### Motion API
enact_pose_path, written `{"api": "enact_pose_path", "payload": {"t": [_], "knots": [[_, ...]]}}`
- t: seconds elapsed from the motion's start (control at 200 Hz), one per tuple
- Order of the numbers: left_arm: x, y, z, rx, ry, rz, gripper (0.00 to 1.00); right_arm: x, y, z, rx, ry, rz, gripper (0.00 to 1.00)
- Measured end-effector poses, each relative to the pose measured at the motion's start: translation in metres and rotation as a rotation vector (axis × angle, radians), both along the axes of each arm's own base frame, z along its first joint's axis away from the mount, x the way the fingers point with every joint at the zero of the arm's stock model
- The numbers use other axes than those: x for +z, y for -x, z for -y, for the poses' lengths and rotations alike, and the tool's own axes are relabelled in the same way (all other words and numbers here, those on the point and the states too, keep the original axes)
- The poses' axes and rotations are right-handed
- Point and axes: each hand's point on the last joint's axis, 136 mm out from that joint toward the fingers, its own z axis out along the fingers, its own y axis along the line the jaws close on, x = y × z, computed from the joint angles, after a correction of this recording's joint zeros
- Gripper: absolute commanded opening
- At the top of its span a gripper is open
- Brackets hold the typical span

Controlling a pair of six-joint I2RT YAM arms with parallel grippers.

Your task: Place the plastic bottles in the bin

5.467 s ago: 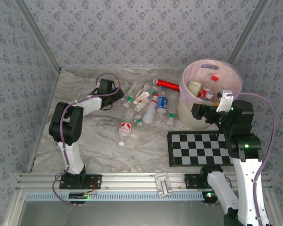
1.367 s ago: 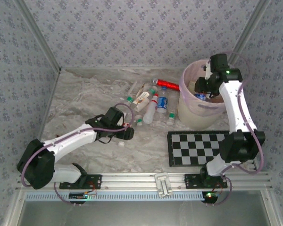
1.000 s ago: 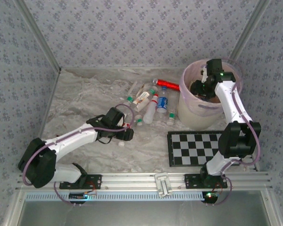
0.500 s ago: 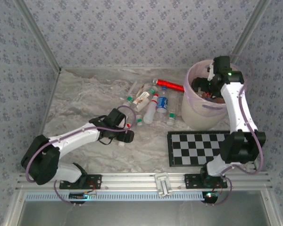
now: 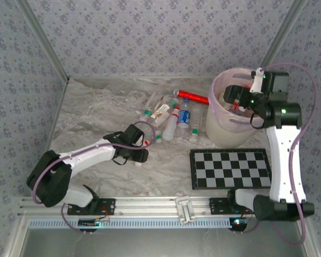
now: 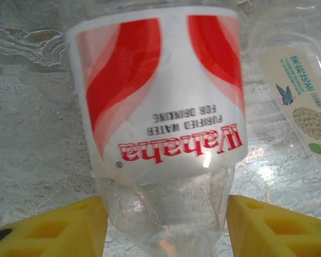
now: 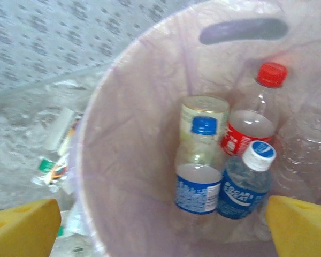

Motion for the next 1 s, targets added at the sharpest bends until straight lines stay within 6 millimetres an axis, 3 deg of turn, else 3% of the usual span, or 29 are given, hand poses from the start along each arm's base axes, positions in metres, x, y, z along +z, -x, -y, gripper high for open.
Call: {"api": "enact_pose_path", "payload": {"t": [0.16, 0.335, 0.455, 0.665, 0.81, 1.004], "knots": [[0.006, -0.004, 0.0, 0.01, -0.009, 0.008, 0.5, 0.018, 0.014, -0.037, 0.182, -0.112, 0.12, 1.0], [0.021, -0.01, 0.0, 0.02, -0.023, 0.025, 0.47, 0.019, 0.031, -0.097, 0.447, -0.168, 0.167, 1.0], [0.041, -0.015, -0.001, 0.029, -0.015, 0.064, 0.4, 0.019, 0.04, -0.123, 0.552, -0.157, 0.19, 1.0], [0.078, -0.021, -0.001, 0.052, 0.054, 0.164, 0.38, 0.007, 0.032, -0.155, 0.619, -0.169, 0.212, 0.96], [0.079, -0.024, -0.002, 0.069, 0.055, 0.177, 0.37, -0.01, 0.017, -0.17, 0.612, -0.14, 0.172, 0.95], [0.076, -0.03, -0.002, 0.104, 0.061, 0.194, 0.36, -0.016, 0.009, -0.165, 0.564, -0.108, 0.165, 0.95]]}}
